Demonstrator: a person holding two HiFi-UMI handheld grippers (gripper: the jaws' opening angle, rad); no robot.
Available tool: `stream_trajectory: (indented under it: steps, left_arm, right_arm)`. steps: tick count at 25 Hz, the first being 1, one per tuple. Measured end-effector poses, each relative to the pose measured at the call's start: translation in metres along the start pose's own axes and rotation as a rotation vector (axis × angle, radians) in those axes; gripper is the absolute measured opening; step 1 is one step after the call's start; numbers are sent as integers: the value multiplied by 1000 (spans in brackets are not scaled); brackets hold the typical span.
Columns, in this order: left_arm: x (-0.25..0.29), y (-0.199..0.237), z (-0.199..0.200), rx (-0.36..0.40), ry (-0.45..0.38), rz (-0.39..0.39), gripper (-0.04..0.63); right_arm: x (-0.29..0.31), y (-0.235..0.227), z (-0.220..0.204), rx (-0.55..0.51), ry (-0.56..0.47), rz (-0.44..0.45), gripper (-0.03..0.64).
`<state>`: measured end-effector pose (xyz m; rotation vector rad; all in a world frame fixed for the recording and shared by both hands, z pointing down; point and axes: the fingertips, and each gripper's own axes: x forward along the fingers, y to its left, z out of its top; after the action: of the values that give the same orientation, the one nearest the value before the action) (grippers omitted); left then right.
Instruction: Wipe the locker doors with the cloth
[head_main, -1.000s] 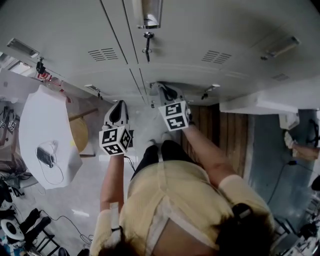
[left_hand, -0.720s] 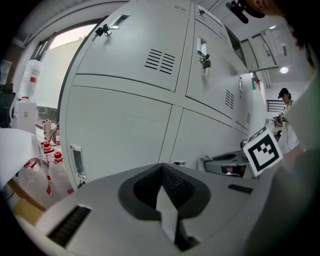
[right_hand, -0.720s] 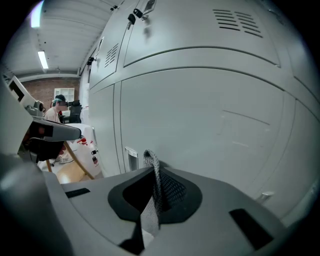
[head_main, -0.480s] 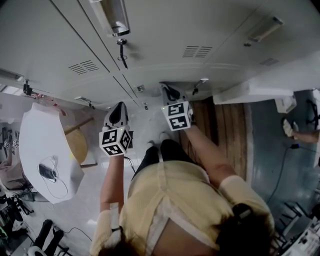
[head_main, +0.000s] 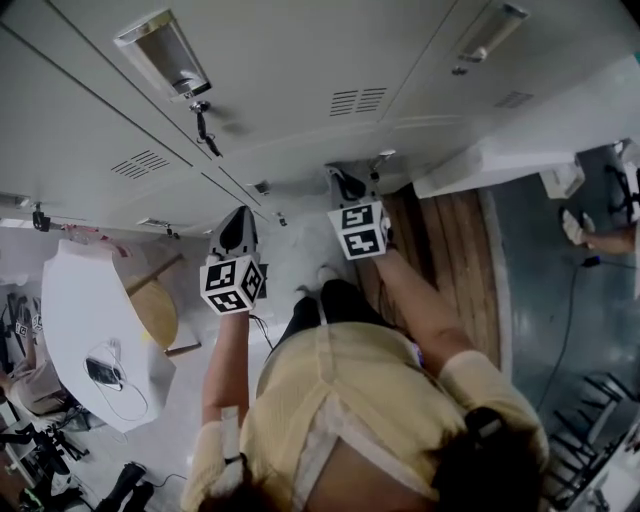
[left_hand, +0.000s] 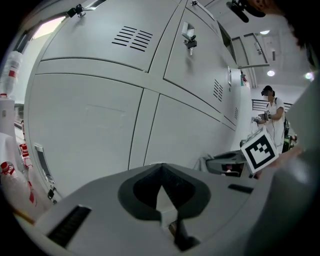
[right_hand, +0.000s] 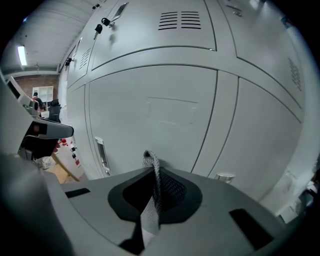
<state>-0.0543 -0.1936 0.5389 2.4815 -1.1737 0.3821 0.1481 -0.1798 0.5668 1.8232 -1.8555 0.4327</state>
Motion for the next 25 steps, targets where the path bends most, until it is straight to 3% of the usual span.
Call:
stream_trajectory:
  steps: [16,25]
  left_arm:
    - [24,-24,5,10,16,-91,2]
    - [17,-18,0,-23,13,-82,2]
  right_arm:
    - [-4,-49,-21,62,59,-113,14]
    - [-13,-37,-25,52,71,-70,14]
